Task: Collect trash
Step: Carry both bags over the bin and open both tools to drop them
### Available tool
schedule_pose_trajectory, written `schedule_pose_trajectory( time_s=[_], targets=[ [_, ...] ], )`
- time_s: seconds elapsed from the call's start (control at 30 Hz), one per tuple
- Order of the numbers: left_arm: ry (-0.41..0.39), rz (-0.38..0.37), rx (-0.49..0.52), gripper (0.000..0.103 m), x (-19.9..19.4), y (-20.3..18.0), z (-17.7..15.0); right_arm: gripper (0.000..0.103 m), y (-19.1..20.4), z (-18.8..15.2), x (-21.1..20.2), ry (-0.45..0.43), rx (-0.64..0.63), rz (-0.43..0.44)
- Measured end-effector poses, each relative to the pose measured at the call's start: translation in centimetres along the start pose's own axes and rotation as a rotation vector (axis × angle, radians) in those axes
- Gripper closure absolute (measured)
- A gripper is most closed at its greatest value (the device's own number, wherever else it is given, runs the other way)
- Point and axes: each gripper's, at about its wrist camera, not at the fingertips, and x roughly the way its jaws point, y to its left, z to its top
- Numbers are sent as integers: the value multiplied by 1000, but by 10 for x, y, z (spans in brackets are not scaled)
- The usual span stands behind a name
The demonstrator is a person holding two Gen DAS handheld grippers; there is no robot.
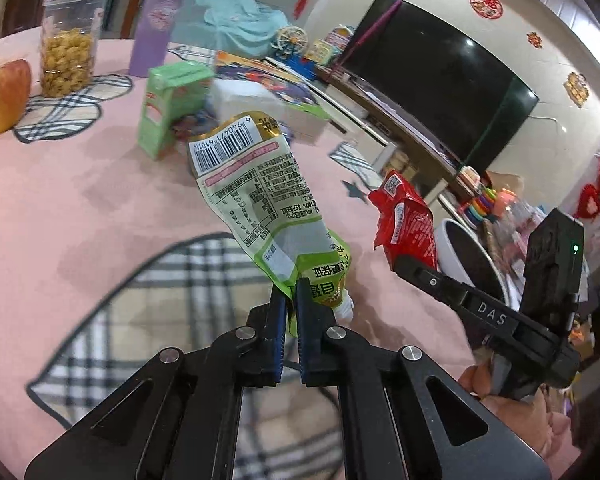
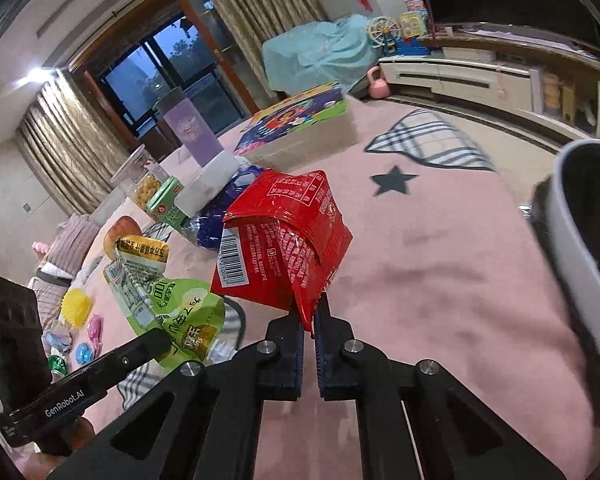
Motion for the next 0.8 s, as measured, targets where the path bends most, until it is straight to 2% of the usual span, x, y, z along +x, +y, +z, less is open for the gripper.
schedule_pose_trajectory(
  time_s=[0.17,0.8],
  targets=[
    [5,-39,64,99,2,-30,-3,99,-16,-6,-24,-25,29,-23],
    [56,-146,188,99,24,-108,-9,99,-75,-16,-94,-120,133,-118]
  ],
)
